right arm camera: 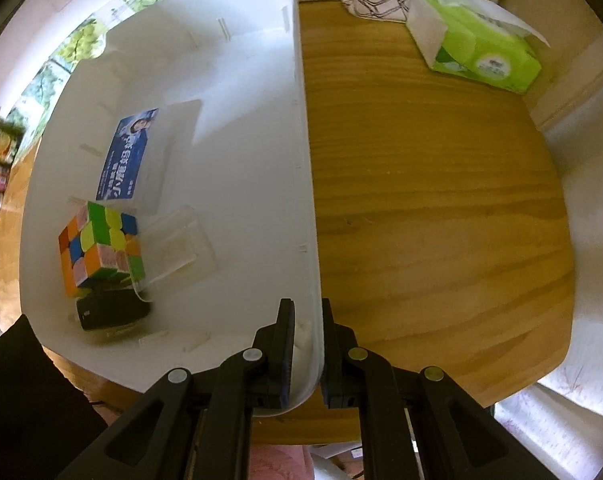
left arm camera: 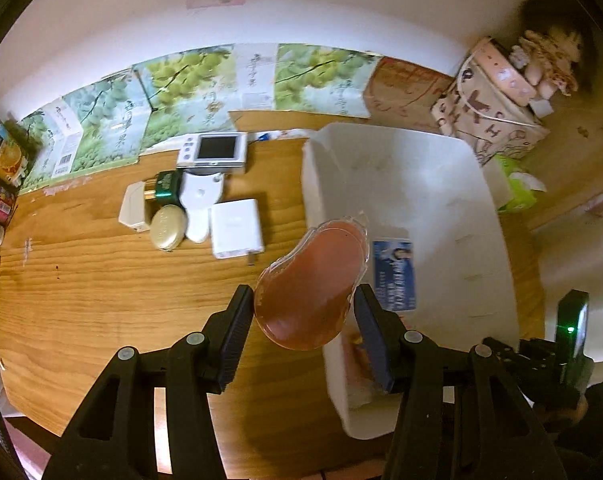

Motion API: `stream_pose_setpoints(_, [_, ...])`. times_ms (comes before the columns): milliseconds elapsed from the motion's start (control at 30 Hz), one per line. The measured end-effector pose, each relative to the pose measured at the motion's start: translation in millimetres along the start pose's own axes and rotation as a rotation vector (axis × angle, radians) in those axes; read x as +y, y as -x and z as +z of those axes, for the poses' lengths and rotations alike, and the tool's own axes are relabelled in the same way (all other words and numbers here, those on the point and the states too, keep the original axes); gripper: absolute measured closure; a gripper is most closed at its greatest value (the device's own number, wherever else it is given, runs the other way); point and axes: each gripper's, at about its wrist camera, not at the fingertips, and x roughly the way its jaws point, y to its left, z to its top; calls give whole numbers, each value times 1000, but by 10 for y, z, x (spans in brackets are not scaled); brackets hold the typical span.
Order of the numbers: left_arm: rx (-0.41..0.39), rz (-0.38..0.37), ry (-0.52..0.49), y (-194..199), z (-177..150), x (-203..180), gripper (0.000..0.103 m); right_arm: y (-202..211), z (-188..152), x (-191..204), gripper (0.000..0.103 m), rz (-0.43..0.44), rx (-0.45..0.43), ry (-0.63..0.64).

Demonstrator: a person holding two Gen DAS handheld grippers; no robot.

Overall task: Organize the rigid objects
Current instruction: 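Carry the pink roller over the white tray with the left gripper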

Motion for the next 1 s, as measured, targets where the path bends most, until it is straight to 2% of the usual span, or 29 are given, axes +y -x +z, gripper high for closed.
stream_pose_setpoints(200, [-11, -32, -23, 28, -61, -272, 47, -35, 34, 53, 92, 3, 15, 36])
stream_pose_setpoints(600, [21, -102, -70, -94, -241, -782, 47, -108, 85, 162, 93, -5, 7, 119])
stream_pose_setpoints(833, [50, -108, -90, -178, -333, -956, 47, -142, 113, 130, 93, -5, 7, 135])
stream_pose_setpoints(1000, [43, -102, -97, -169, -349, -995, 47, -178, 145, 84, 93, 0, 12, 148])
